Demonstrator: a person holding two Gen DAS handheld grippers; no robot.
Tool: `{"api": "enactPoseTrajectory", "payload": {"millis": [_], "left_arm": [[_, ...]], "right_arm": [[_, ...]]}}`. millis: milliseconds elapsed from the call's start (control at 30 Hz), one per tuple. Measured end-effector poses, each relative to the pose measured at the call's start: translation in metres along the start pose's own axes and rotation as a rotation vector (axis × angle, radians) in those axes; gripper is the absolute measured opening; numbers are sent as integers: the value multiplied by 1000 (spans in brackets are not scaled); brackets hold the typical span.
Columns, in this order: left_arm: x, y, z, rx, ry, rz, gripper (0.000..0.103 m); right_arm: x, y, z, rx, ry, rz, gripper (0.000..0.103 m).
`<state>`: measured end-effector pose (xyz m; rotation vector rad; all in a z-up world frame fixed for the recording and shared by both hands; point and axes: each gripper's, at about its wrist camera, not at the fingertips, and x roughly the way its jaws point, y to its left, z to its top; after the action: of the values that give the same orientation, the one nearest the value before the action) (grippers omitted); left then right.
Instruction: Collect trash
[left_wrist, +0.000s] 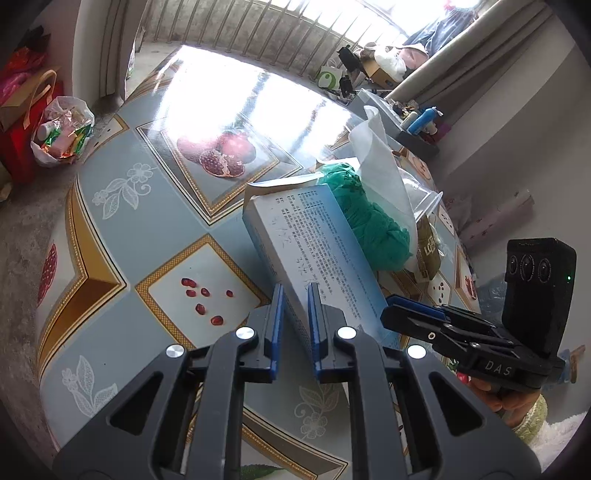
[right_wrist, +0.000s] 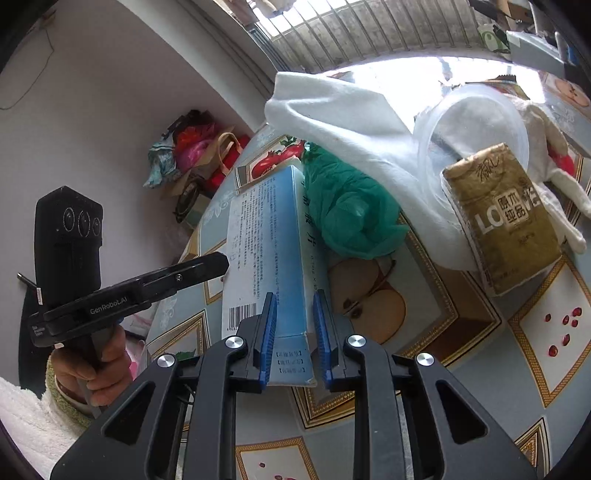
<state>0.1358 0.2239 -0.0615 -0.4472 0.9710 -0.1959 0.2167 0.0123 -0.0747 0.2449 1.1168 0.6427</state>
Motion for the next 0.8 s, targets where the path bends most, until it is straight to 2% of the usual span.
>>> {"api": "enactPoseTrajectory", "payload": {"millis": [133,200,467,733,800], "left_arm": [[3,8,4,-17,-2,-1,11],[4,10,5,-21,-2,-3,11],[4,11,9,-9,-6,7,11],[8,10,16,12,-15,38,11],[8,8,17,24,-17,51,11]], "right_arm": [[-12,4,13,-51,-94,-130,21],[-11,0,19,-38,-108,-176,24],[-8,-2,27,-13,-157,-253,45],[5,-11,31,38,-152,-240,48],[7,-11,34,46,-150,-224,44]]}}
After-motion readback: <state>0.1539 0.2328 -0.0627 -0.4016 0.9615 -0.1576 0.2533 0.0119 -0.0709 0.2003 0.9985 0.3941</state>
